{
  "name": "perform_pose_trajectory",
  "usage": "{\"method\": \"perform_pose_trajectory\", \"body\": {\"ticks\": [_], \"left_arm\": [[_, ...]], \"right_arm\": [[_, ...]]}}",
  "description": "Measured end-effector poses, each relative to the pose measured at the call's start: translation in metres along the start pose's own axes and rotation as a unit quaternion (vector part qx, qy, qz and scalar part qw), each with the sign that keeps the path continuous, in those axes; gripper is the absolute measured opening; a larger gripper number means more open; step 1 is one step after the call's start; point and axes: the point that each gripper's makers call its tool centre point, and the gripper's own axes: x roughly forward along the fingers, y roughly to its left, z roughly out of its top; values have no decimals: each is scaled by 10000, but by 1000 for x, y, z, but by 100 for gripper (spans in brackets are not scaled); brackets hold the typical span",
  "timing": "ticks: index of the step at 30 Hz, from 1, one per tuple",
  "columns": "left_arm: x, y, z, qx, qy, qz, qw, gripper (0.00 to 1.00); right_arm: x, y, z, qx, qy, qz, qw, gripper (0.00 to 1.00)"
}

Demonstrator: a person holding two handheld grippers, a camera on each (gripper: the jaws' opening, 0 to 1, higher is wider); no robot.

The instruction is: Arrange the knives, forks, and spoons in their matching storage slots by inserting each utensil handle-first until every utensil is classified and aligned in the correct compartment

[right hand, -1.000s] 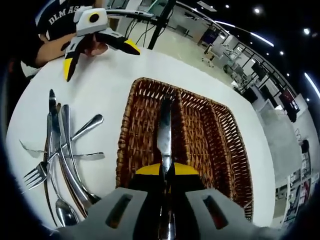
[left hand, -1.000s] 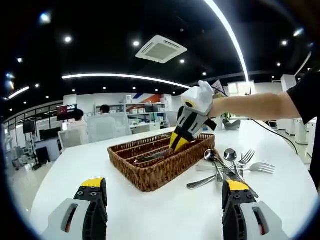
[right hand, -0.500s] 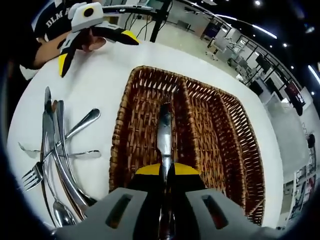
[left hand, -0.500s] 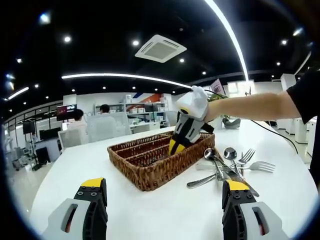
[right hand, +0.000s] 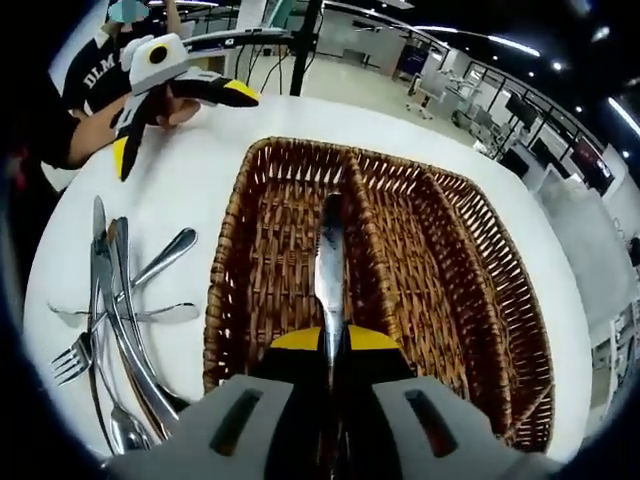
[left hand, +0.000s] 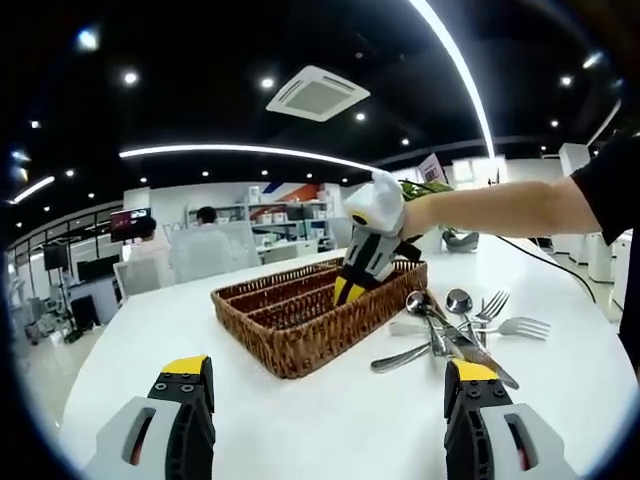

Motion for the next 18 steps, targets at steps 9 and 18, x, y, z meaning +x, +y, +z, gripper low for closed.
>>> {"method": "perform_pose_trajectory", "body": {"ticks": [9,18], "left_arm": [[3,-2,-7,50,136,-55,9999,100],[4,-2,-7,13,116,-58,9999,100]], "right_arm": [[-9,-1,10,334,-559,276,9975,18],[-54,-37,28,953,-1462,-428,9837,55]]}}
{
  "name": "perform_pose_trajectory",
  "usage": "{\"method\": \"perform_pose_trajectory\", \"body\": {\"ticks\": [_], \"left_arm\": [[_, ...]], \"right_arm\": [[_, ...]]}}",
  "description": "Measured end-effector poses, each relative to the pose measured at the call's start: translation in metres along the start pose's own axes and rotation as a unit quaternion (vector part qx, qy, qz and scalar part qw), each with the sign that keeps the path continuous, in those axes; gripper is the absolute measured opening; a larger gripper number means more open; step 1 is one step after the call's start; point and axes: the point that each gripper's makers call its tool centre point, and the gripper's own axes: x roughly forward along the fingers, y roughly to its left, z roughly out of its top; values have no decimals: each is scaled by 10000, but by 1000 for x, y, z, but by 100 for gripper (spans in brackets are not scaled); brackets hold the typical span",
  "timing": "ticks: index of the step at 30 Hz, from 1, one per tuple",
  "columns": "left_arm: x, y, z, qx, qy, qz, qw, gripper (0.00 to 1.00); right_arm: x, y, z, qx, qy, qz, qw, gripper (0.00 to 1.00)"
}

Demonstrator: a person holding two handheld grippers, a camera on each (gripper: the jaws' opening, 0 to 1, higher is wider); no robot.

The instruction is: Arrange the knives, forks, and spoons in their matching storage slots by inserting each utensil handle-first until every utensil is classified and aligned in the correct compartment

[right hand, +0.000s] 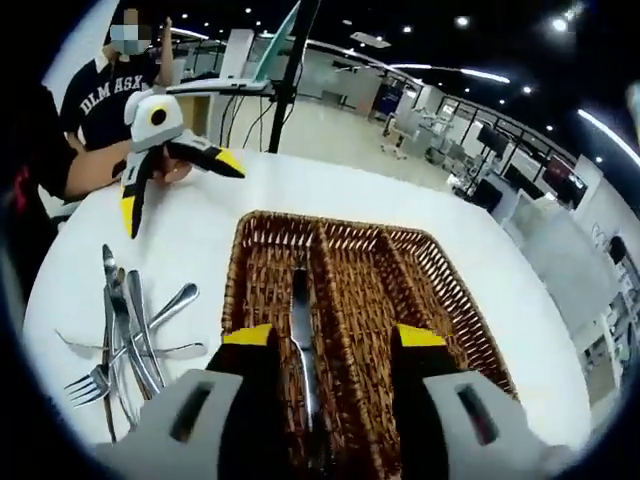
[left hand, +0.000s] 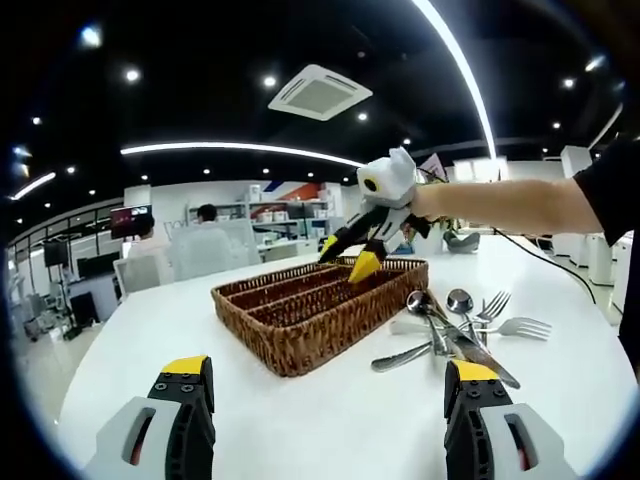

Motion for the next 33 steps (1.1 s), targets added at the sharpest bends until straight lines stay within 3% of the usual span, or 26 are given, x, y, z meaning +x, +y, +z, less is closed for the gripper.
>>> {"method": "perform_pose_trajectory", "body": {"ticks": [2,5,8,13,18,30,33], "left_arm": [[1,-1,0,6,-2,-3,10000,100],[2,-1,0,6,0,2,10000,100],[2,-2,-1,-3,4,2,10000,100],[2,-3,3,-124,-121,-15,9998,100],[2,-2,2,-149,-149,16,9998,100],[4,-6,7,-48,-252,27,9997,100],[4,-7,8,-51,-271,17,9996,100]], "right_arm": [[-7,-2,-1,144,-108,-188,9997,67],[-12,7,-8,199,-167,-187,9995,86],[-15,19,-12,282,-209,-284,9990,98],[-27,16,-8,539,-643,-847,9929,99],[-46,19,-9,868,-1186,-1259,9811,99],[-92,43,-46,1358,-1595,-1860,9600,99],[-101,51,-52,1348,-1606,-1938,9584,99]]}}
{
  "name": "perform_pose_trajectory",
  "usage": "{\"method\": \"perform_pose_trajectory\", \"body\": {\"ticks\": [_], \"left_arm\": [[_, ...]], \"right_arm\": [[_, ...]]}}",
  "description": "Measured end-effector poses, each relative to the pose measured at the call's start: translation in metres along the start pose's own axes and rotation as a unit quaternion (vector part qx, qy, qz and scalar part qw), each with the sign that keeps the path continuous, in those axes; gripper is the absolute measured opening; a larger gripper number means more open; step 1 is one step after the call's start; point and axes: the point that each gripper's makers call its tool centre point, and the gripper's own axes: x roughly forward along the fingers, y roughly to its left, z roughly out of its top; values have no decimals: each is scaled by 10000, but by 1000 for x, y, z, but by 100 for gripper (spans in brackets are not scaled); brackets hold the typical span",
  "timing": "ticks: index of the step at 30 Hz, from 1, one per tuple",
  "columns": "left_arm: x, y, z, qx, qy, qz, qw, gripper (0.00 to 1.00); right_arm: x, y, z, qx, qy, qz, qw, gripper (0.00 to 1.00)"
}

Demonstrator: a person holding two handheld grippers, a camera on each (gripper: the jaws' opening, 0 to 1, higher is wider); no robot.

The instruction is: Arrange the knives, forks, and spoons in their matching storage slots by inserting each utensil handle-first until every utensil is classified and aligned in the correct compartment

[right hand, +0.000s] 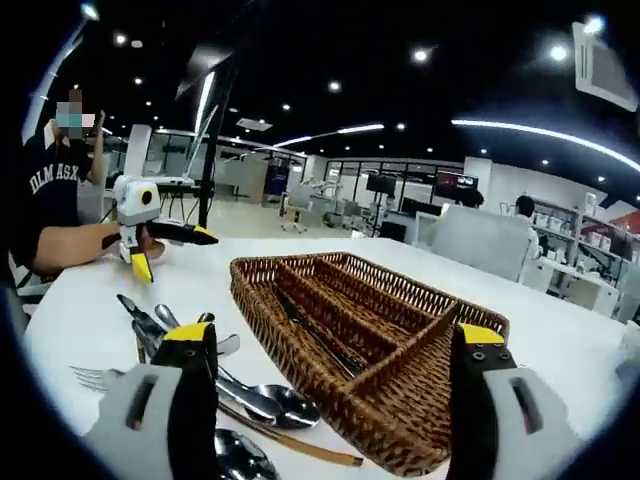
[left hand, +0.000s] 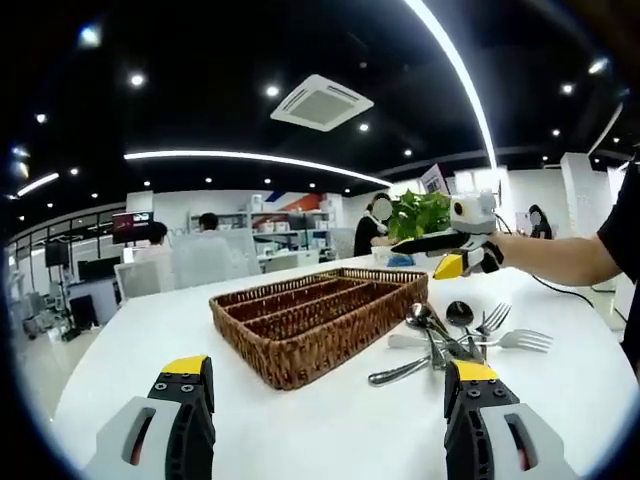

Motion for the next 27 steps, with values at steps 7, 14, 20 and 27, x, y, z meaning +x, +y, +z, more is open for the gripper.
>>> {"method": "perform_pose_trajectory", "body": {"ticks": [7,14,20,27], "left_arm": [[-1,0,1,15,-17,10,10000,100],[-2,-2,2,13,-39,16,10000,100],[-2,-3,3,45,-49,3,10000,100],[-2,-7,6,86,-74,-50,9999,100]], "right_arm": [[-27,2,-1,88,-149,-179,9997,99],[-49,7,-4,125,-237,-339,9991,99],[-66,11,-12,156,-237,-434,9987,99],[-75,6,-15,209,-398,-584,9973,99]]}}
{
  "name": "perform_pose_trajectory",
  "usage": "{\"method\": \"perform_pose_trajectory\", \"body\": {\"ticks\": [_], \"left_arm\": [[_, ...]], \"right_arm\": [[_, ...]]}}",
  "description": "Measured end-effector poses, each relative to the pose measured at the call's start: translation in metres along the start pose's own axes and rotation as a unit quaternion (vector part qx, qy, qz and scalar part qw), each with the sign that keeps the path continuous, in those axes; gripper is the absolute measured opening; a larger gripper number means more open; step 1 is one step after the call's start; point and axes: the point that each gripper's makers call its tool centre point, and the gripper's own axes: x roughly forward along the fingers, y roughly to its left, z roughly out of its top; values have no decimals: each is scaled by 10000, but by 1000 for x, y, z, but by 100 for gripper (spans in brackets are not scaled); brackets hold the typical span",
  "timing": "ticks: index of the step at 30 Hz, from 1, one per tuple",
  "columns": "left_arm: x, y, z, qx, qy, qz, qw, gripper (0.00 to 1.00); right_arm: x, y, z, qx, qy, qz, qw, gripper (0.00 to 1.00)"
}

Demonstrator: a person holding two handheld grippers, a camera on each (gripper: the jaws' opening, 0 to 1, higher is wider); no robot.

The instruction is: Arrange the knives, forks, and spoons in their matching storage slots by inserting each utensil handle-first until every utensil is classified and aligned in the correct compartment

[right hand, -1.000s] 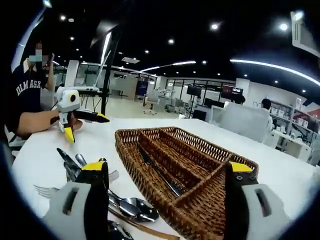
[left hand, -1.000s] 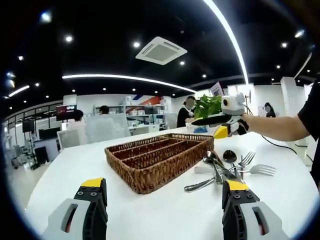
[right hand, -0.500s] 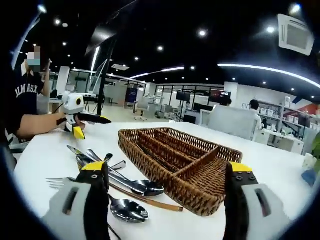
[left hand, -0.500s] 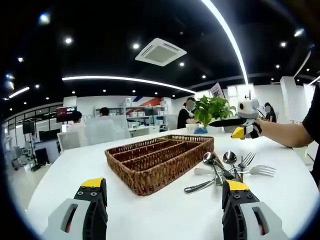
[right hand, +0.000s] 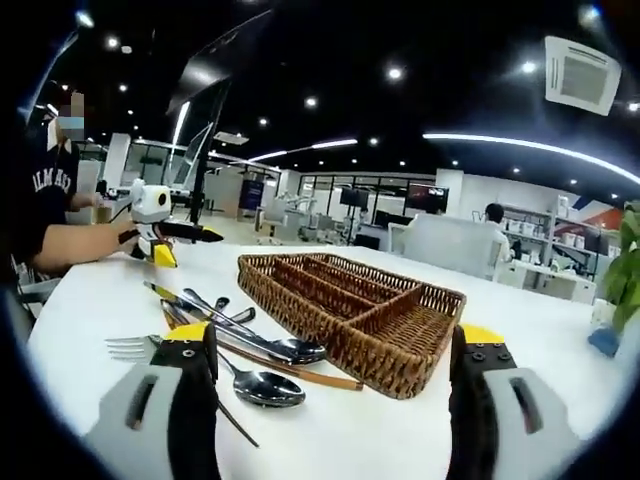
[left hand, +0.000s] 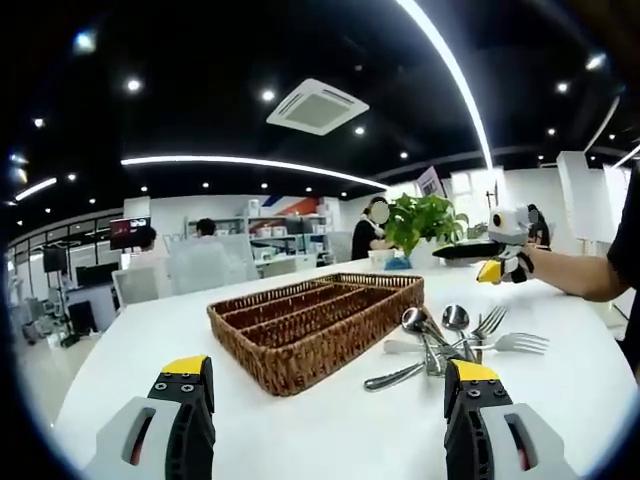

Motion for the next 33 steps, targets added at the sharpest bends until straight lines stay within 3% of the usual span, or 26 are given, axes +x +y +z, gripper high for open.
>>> {"method": "perform_pose_trajectory", "body": {"ticks": [2,9,12,19,24,33], "left_arm": [[1,0,-1,-15,9,-6,10000,100],[3,-4,-2,-32,58,-101,9999,100],[3,-4,-2,-7,84,-109,9999,100],[1,-8,1,-49,75,-212,9997,100],[2,-22,-6,-93,322,-526,9981,100],[2,-28,-4,-114,309,-636,9974,100]], "right_arm": [[-1,1,-7,304,-3,79,9995,99],[-2,8,-23,-34,320,336,9989,99],[-5,7,-25,24,422,434,9982,99],[-11,-5,-13,106,167,236,9995,99],[-12,-5,-13,138,163,225,9995,99],[-11,-2,-15,116,199,285,9993,99]]}}
